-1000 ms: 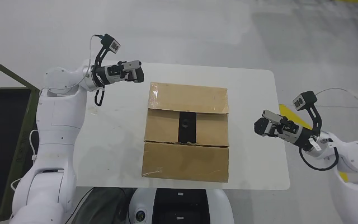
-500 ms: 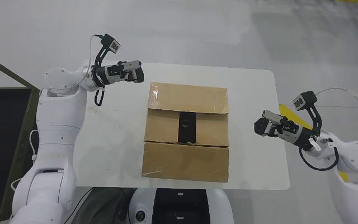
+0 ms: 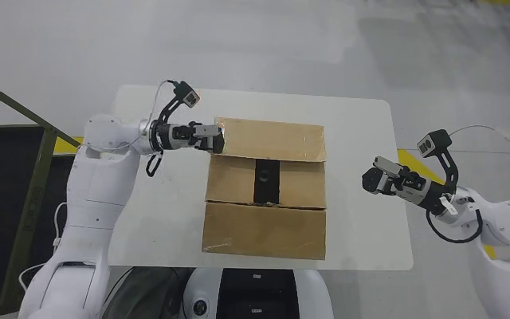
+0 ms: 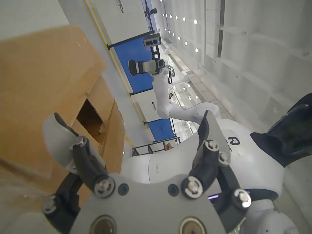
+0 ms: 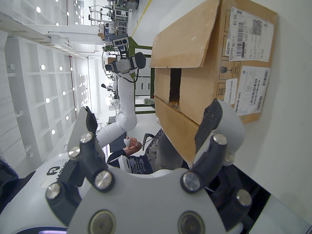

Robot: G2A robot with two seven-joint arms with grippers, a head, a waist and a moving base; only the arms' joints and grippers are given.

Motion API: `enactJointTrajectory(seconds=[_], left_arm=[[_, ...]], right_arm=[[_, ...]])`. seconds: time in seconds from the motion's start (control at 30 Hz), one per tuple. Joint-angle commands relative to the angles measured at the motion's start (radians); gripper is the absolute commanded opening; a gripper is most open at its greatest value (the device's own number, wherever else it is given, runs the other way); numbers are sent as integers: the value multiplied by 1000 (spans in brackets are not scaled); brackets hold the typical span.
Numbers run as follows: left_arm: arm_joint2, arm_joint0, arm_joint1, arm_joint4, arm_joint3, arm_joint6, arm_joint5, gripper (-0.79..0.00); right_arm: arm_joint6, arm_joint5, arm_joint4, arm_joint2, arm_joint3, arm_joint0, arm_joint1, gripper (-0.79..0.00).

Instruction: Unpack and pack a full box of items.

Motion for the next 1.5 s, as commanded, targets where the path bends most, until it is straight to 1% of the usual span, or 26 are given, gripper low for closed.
enactJointTrajectory(seconds=[0.0, 0.1, 0.23, 0.47, 0.67, 0.8, 1.0, 1.47], left_arm=[[9, 16, 2, 4, -22, -6, 11, 0], [32, 38, 2, -24, -46, -30, 36, 0], [62, 59, 3, -44, -50, -42, 67, 0], [105, 72, 11, -53, -9, -42, 115, 0], [119, 79, 29, -72, -2, -42, 145, 0], [120, 82, 43, -79, 9, -42, 144, 0], [115, 67, 53, -78, 58, -40, 128, 0], [132, -6, 47, -147, 150, -17, 98, 0]], right_arm=[[0, 0, 0, 0, 0, 0, 0, 0], [0, 0, 0, 0, 0, 0, 0, 0], [0, 0, 0, 0, 0, 0, 0, 0], [0, 0, 0, 0, 0, 0, 0, 0], [0, 0, 0, 0, 0, 0, 0, 0], [0, 0, 0, 0, 0, 0, 0, 0], [0, 0, 0, 0, 0, 0, 0, 0], [0, 0, 0, 0, 0, 0, 0, 0]])
